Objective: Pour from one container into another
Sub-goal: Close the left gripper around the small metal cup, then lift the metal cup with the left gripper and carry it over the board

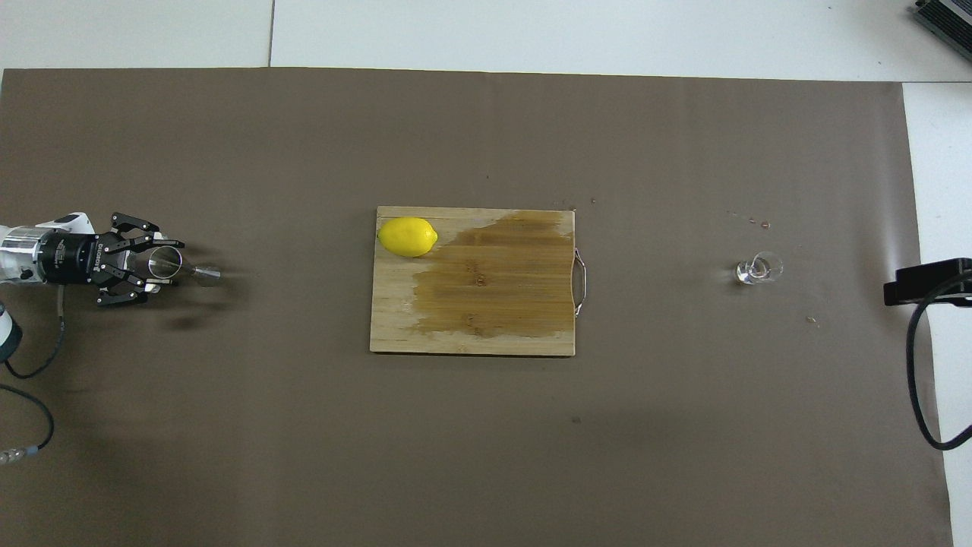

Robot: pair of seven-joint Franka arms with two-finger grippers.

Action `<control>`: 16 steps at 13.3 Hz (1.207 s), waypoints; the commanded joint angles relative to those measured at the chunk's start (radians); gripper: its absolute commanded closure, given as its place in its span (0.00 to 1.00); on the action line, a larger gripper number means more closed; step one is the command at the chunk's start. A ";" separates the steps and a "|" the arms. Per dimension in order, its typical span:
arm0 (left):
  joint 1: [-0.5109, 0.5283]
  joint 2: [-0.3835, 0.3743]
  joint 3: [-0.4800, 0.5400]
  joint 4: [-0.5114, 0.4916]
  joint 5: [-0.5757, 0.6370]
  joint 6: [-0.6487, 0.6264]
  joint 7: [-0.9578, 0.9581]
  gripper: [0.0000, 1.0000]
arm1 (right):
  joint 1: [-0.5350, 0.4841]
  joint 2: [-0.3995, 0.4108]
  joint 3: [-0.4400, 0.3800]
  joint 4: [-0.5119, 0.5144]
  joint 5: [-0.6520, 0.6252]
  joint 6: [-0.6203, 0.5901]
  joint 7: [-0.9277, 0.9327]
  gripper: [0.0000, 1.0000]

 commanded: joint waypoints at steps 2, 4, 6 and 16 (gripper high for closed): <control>0.000 -0.012 -0.002 -0.012 0.009 0.016 -0.019 0.56 | -0.010 -0.002 0.004 -0.002 0.021 -0.014 0.016 0.00; 0.000 -0.012 -0.002 -0.011 0.009 0.016 -0.024 0.59 | -0.010 -0.002 0.004 -0.002 0.021 -0.014 0.016 0.00; 0.000 -0.012 -0.009 -0.009 0.009 0.016 -0.024 0.64 | -0.010 -0.002 0.004 -0.002 0.021 -0.014 0.016 0.00; -0.017 -0.028 -0.151 0.031 -0.013 0.115 -0.151 0.73 | -0.010 -0.002 0.005 -0.002 0.021 -0.014 0.016 0.00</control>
